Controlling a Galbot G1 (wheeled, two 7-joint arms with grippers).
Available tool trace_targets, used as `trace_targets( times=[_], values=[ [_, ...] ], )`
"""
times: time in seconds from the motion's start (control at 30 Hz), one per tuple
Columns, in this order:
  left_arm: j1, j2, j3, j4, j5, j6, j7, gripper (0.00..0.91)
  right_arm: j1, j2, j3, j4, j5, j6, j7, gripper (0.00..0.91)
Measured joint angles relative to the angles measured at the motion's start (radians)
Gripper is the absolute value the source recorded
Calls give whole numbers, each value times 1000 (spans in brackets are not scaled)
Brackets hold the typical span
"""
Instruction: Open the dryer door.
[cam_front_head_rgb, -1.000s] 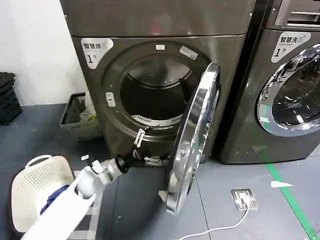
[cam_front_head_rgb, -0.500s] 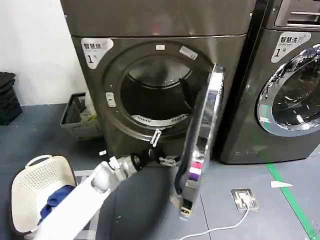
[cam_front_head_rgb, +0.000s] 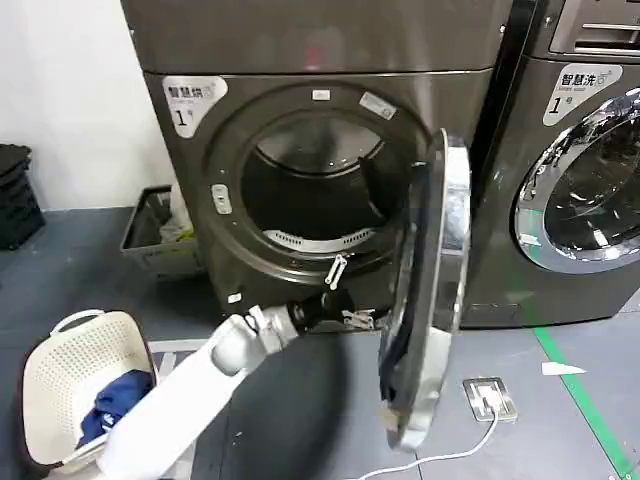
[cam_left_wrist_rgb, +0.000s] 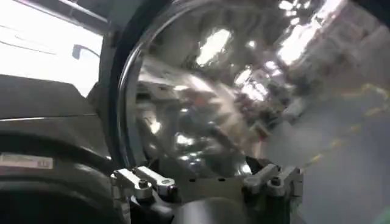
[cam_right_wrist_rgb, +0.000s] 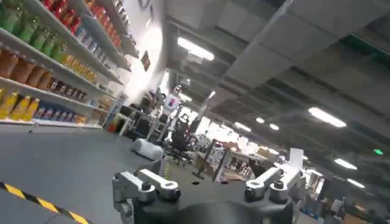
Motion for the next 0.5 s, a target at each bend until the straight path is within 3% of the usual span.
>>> trace_targets(
  times=[0.5],
  values=[
    [-100,-154,95,131,44,24,-22,907,10,3,5,8,7,-8,-7,907]
  ],
)
